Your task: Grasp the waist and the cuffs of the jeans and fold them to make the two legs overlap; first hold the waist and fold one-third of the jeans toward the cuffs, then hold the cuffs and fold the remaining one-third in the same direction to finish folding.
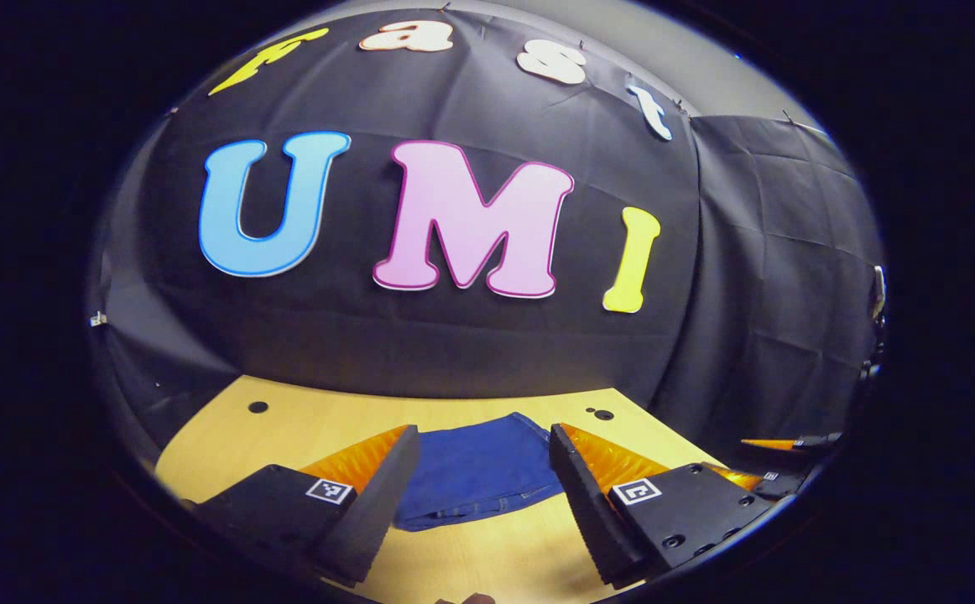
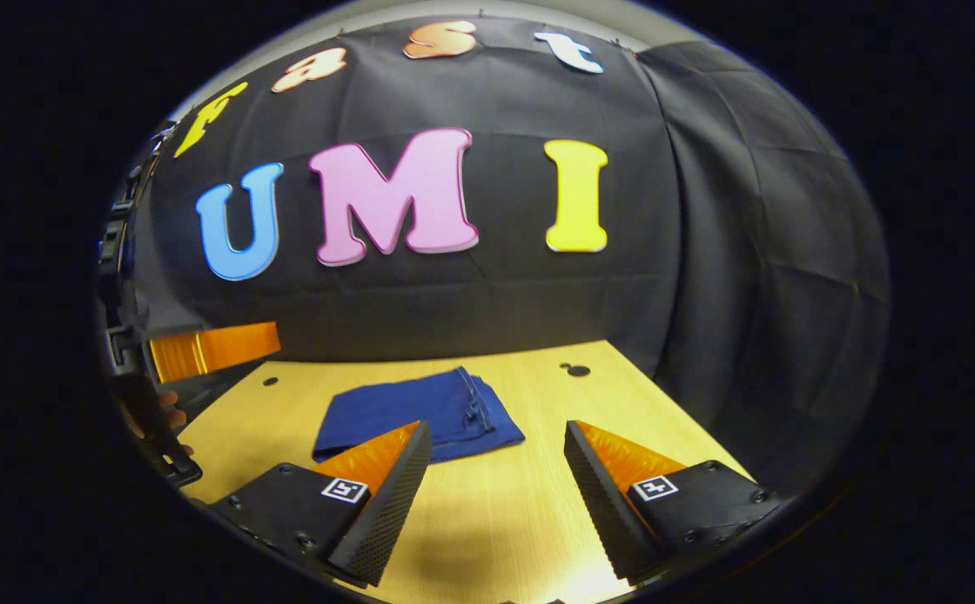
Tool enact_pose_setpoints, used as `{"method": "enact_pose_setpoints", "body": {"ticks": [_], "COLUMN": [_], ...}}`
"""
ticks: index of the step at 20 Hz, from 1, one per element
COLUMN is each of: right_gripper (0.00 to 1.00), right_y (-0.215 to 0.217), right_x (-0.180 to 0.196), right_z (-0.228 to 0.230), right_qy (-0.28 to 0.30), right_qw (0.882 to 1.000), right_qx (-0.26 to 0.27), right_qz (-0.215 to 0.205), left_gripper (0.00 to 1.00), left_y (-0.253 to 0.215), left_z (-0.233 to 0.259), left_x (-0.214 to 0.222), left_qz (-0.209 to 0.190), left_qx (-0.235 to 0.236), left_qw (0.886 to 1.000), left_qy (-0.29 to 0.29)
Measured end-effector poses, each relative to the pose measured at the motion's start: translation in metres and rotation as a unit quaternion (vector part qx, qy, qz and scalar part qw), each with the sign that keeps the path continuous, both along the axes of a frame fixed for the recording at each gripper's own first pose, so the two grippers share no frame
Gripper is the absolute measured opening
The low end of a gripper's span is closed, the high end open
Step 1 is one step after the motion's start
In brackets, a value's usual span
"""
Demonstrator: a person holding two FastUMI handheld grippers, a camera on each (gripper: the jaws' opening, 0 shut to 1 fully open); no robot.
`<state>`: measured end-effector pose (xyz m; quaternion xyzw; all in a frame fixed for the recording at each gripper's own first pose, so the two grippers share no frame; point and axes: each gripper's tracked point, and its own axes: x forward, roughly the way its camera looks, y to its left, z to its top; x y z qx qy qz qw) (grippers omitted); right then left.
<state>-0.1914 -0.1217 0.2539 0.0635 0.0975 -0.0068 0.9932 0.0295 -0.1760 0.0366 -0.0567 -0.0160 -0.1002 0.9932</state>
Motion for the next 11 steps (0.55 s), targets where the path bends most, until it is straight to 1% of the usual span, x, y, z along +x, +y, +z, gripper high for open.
{"method": "enact_pose_setpoints", "body": {"ticks": [2, 5, 7, 8, 9, 11], "right_gripper": [0.97, 0.97, 0.97, 1.00, 0.97, 0.97], "right_y": [0.013, 0.026, 0.033, 0.033, 0.033, 0.037], "right_x": [-0.015, -0.042, -0.063, -0.074, -0.084, -0.102], "right_z": [0.035, 0.075, 0.091, 0.099, 0.106, 0.114], "right_qy": [-0.026, -0.057, -0.070, -0.079, -0.087, -0.097], "right_qw": [1.000, 0.998, 0.997, 0.997, 0.996, 0.995], "right_qx": [-0.002, 0.005, -0.006, -0.014, -0.020, -0.025], "right_qz": [0.005, 0.007, 0.011, 0.014, 0.017, 0.025], "left_gripper": [0.96, 0.96, 0.96, 0.96, 0.96, 0.96], "left_y": [0.026, 0.065, 0.082, 0.089, 0.096, 0.104], "left_z": [0.010, 0.023, 0.027, 0.027, 0.026, 0.018], "left_x": [-0.029, -0.073, -0.103, -0.117, -0.128, -0.151], "left_qz": [0.020, 0.049, 0.060, 0.066, 0.073, 0.083], "left_qx": [-0.008, -0.006, -0.009, -0.013, -0.016, -0.011], "left_qw": [1.000, 0.998, 0.997, 0.997, 0.996, 0.996], "left_qy": [-0.009, -0.028, -0.037, -0.040, -0.040, -0.036]}}
